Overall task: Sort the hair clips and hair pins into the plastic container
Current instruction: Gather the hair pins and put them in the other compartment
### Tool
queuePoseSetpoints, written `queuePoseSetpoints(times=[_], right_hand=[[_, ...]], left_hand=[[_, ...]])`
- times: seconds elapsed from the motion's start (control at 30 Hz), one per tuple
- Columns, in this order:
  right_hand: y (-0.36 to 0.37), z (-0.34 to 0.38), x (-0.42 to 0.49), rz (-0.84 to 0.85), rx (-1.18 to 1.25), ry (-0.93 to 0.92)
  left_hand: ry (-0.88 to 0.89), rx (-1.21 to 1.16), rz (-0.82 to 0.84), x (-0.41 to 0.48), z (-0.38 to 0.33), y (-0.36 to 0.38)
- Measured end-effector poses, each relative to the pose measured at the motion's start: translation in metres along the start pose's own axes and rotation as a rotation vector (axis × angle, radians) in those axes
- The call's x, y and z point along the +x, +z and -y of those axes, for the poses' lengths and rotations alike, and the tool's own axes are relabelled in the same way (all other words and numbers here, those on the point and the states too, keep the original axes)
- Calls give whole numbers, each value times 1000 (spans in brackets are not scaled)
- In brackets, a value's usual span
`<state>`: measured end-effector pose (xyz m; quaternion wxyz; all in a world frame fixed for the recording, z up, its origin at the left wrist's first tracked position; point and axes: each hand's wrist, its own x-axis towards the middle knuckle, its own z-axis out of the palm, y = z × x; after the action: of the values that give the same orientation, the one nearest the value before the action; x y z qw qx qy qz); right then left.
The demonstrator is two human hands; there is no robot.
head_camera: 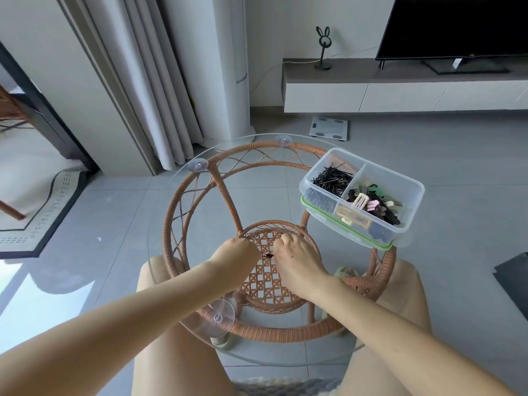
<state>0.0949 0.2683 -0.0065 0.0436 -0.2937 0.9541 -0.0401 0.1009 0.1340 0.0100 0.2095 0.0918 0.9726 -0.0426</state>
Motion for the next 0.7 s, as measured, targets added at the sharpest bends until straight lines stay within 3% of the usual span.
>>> queuePoseSetpoints(times=[0.13,0.3,0.47,0.57,0.7], right_hand=[[-12,-13,-5,-88,86,20],[-68,-75,12,-343,89,268],[-84,-126,58,-179,314,613],[-81,-135,77,-220,561,770],[-83,-133,81,-240,715,758]], left_hand=[[8,-6,-8,5,-1,0],[-19,-132,28,5,3,-10],[-5,-362,-80,21,-4,-68],[-13,-591,-142,44,-13,-112],[-40,-696,-188,92,-28,-147]])
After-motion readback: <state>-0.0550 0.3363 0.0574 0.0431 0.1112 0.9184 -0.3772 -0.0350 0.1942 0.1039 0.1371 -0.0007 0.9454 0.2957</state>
